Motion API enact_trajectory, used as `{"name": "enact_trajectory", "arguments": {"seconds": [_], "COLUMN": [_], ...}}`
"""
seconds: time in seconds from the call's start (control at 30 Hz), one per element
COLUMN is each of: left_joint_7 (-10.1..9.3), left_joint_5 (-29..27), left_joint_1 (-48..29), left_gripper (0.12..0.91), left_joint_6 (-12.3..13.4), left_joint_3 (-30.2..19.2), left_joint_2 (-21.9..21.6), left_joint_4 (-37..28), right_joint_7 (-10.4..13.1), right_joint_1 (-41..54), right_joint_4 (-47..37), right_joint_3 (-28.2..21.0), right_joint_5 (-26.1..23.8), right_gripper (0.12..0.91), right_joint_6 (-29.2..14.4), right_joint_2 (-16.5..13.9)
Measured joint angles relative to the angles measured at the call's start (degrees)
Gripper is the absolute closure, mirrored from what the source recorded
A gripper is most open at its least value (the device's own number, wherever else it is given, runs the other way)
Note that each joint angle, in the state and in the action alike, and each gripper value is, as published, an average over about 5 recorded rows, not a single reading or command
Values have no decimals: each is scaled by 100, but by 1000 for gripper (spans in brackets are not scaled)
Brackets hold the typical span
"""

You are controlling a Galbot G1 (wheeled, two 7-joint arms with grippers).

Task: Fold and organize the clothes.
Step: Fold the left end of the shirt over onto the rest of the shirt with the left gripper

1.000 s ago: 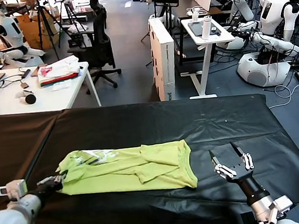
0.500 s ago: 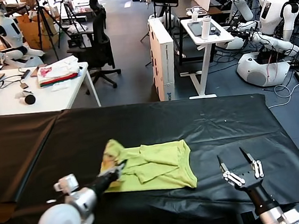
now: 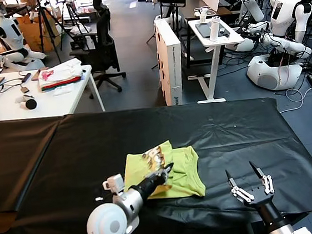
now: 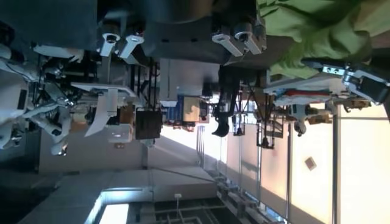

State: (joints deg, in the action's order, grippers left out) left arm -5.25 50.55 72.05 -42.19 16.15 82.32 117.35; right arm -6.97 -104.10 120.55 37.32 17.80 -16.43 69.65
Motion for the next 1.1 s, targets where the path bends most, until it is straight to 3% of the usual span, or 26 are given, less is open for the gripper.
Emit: {"name": "enact_trajectory", "arguments": {"seconds": [1.1], "left_joint_7": [88], "left_joint_5": [-538], "left_joint_1": [-14], "left_gripper": [834], "left_joint_6": [0], "left_joint_3": [-382], "left_joint_2": [504], "left_joint_4": [-638], "right_joint_7": [27], "right_joint_1": [149], "right_joint_4": [-86], "right_joint_3": [-125], "right_joint_5": [-88], "right_gripper": [118], "right_joint_6": [65], "right_joint_2": [31]}}
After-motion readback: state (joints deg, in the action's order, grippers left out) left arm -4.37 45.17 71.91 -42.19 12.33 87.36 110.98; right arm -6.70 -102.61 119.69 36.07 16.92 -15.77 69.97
